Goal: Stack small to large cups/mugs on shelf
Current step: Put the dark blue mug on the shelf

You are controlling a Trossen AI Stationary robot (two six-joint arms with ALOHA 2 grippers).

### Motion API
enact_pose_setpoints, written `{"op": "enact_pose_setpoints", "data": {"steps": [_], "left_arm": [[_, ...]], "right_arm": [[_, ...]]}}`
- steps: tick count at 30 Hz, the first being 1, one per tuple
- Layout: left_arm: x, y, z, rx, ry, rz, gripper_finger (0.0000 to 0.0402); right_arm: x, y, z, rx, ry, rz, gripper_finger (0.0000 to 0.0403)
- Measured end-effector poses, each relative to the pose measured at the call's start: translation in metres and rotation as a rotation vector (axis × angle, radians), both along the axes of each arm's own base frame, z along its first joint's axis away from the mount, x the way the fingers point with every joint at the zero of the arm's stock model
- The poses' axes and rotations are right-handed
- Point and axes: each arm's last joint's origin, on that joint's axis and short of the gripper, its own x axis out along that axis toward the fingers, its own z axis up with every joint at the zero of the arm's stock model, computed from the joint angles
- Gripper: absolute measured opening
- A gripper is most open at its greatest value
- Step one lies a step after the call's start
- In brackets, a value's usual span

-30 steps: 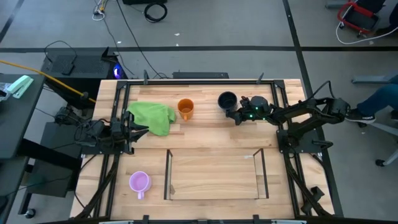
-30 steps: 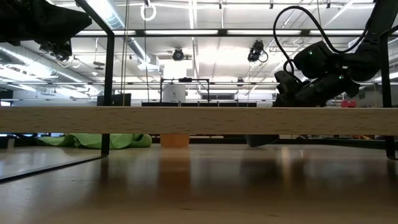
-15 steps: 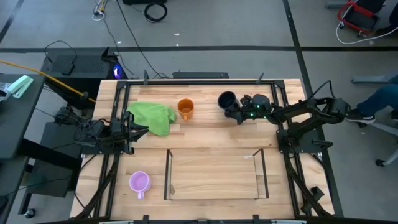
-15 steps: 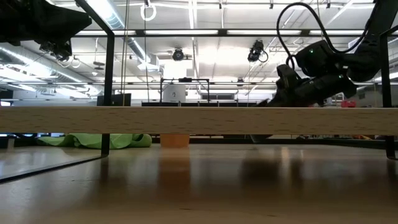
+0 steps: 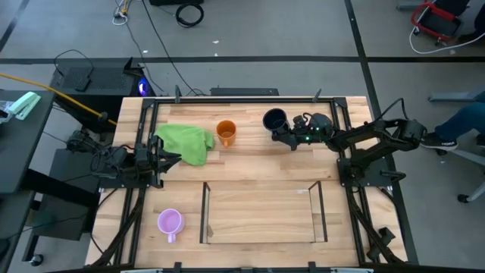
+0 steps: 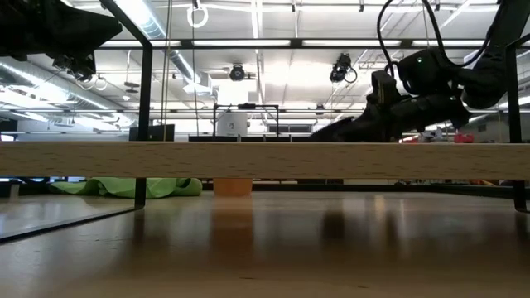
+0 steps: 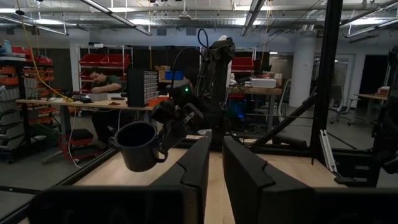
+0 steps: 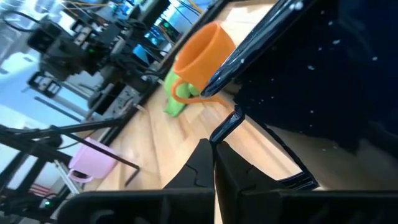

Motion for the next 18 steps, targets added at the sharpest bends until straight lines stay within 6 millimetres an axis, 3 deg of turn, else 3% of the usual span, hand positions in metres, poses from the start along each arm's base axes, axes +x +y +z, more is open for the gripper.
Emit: {"op": "enact_pose_setpoints", "data": {"steps": [8,18], "left_arm": [[0.0,0.0,0.0,0.0,0.0,0.0,0.0055],[0.0,0.0,0.0,-0.006,-0.001,-0.001,0.005]], "right_arm": [[0.0,0.0,0.0,0.007,-0.003,0.004,0.0],[-0.007,-0.002,-0.015,0.063,0.136,-0.033,0.0]]}}
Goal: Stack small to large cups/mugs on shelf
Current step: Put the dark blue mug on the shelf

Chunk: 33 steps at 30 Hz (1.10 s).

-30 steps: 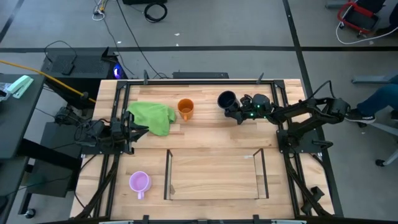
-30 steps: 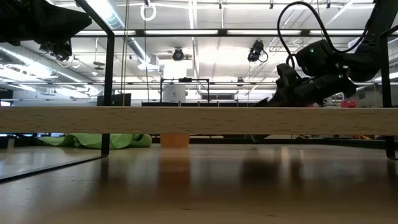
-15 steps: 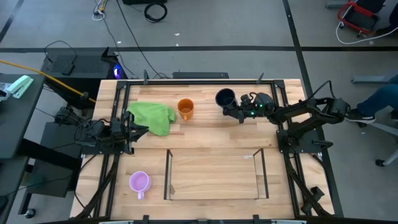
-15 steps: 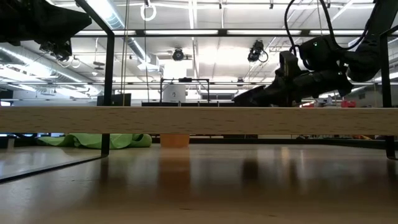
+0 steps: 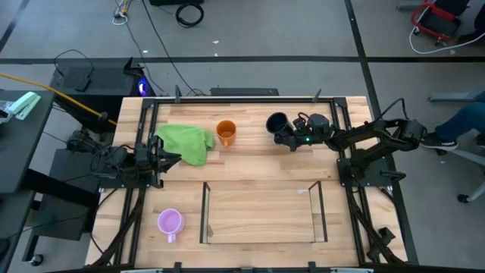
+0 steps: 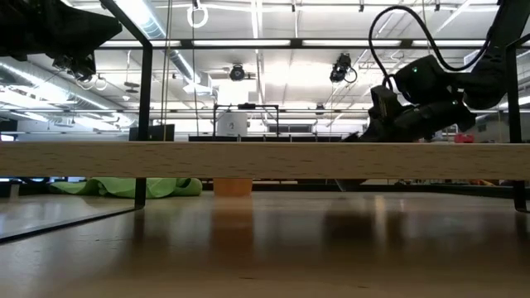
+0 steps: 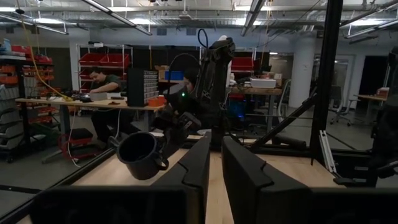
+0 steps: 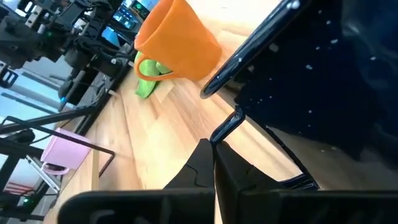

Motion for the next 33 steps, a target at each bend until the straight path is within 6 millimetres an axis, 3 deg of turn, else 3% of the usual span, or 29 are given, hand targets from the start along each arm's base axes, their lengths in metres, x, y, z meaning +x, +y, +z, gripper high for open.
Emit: {"op": "enact_pose_setpoints", "data": {"steps": [15,33], "left_arm": [[0.0,0.0,-0.002,-0.015,0.018,-0.005,0.0048],[0.001,0.0,-0.002,-0.015,0.02,-0.005,0.0043]], "right_arm": [[-0.003,-0.001,-0.006,0.021,0.076,-0.042,0.0],[0.001,0.0,0.003,0.002,-0.035,0.04,0.0]]}}
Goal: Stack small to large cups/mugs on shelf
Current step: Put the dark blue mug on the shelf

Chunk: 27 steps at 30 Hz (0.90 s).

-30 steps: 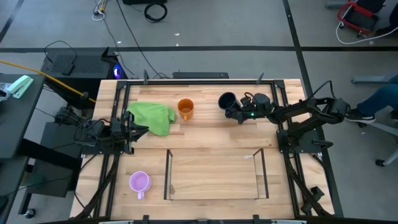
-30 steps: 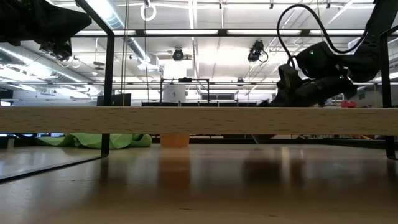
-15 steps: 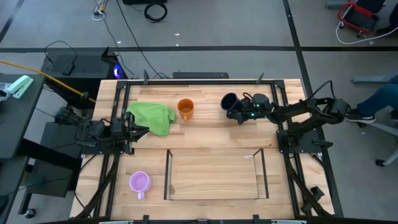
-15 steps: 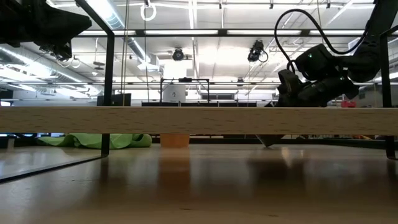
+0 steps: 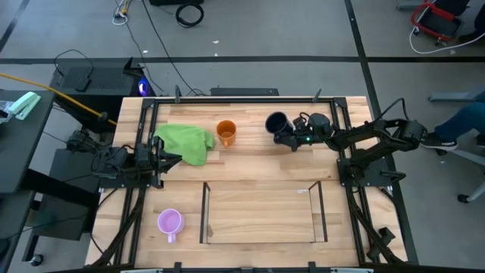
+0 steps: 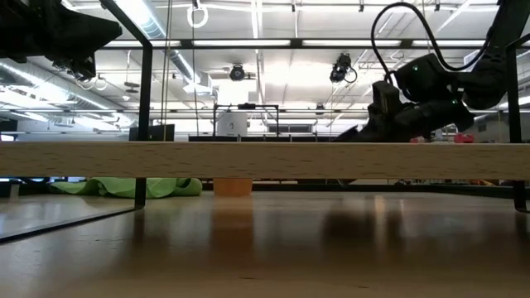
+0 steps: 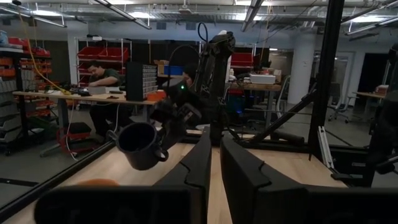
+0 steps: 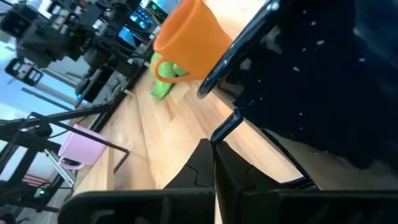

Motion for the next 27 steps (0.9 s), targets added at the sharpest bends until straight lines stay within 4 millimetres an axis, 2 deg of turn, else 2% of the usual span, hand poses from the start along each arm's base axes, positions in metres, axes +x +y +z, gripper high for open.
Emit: {"op": "enact_pose_setpoints", "data": {"steps": [12,27], "left_arm": [[0.0,0.0,0.0,0.0,0.0,0.0,0.0043],[0.0002,-0.0001,-0.0011,-0.013,0.008,-0.003,0.0042]], "right_arm": [[-0.0019,0.002,-0.0053,0.036,0.045,0.022,0.0001],[-0.0029,0.0025,-0.0076,0.058,0.069,0.019,0.0032]]}}
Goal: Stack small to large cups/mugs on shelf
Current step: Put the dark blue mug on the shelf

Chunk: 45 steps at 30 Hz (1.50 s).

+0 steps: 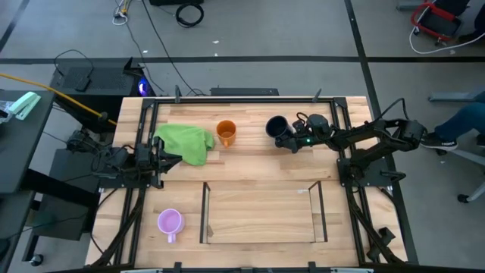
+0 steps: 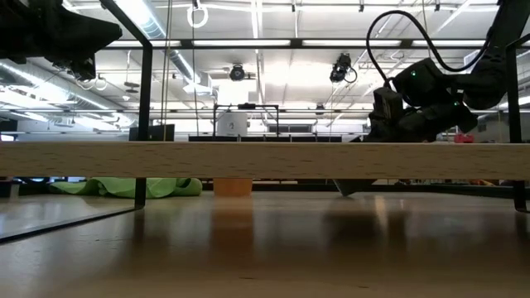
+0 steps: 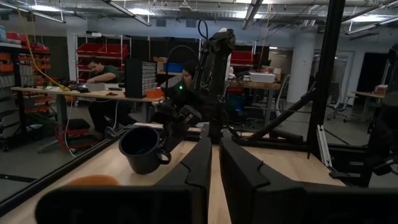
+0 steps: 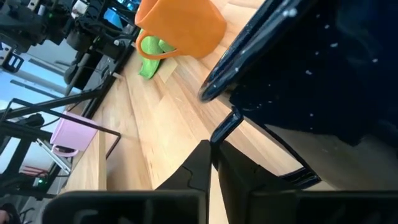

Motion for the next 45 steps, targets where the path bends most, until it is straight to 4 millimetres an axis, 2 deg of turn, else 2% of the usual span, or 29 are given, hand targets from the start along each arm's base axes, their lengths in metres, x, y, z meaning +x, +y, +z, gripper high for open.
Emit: {"op": "enact_pose_setpoints", "data": {"steps": [20,34,45], "left_arm": [[0.0,0.0,0.0,0.0,0.001,0.0,0.0043],[0.0,0.0,0.0,0.001,0.003,0.0,0.0037],[0.0,0.0,-0.001,0.003,0.006,0.0,0.0043]], "right_arm": [[-0.004,-0.004,-0.003,0.06,0.033,-0.049,0.0089],[-0.006,-0.011,-0.004,-0.044,0.089,-0.253,0.009],[-0.005,-0.017,0.003,-0.125,0.048,-0.39,0.009]]}}
